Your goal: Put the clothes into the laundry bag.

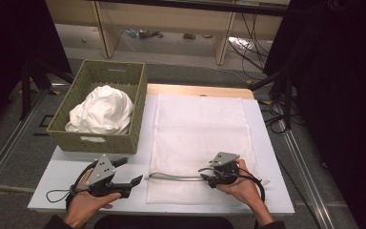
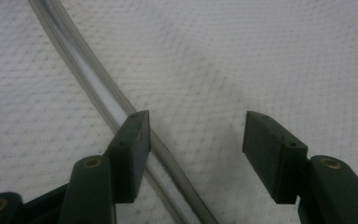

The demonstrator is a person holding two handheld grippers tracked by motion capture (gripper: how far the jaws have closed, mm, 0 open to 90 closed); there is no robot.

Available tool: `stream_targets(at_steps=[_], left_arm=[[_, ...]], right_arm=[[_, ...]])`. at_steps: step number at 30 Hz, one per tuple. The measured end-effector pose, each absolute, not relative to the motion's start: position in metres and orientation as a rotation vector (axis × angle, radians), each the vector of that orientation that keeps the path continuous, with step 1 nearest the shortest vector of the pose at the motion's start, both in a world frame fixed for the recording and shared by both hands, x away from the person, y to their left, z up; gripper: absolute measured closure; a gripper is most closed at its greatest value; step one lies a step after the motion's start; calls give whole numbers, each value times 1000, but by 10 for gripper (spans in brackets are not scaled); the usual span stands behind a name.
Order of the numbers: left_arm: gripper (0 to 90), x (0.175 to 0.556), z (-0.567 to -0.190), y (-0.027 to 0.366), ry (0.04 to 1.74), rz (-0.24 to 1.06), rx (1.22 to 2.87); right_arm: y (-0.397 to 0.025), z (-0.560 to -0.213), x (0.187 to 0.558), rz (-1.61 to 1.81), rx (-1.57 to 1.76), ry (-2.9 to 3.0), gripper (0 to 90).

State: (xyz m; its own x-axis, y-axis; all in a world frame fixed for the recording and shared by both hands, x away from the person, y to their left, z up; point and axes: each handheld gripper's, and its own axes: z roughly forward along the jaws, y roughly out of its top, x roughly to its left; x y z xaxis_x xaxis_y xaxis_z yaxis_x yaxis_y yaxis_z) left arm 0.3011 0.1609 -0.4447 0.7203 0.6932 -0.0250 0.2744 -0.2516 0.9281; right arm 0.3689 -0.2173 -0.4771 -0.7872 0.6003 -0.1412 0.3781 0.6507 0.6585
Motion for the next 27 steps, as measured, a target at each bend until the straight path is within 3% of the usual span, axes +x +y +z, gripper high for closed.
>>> stream_targets(at_steps=[4,11,14,19,21,27], left_arm=[[233,300,-445,160,760,469,1833],[233,301,-445,160,755,466,1827],[233,301,-445,161,759,470,1837],[233,301,-445,160,756,468,1836],[233,301,-445,160,756,468,1838],[237,302,-445,160,749,469,1829]], right_arm=[[-217,-480,373,841,752,2562,444],[-227,-478,382,777,763,2490,607],[-227,-479,384,797,781,2507,635],[-222,-480,388,843,822,2538,593],[-222,-481,392,859,826,2537,620],[-219,-477,395,802,900,2553,847]])
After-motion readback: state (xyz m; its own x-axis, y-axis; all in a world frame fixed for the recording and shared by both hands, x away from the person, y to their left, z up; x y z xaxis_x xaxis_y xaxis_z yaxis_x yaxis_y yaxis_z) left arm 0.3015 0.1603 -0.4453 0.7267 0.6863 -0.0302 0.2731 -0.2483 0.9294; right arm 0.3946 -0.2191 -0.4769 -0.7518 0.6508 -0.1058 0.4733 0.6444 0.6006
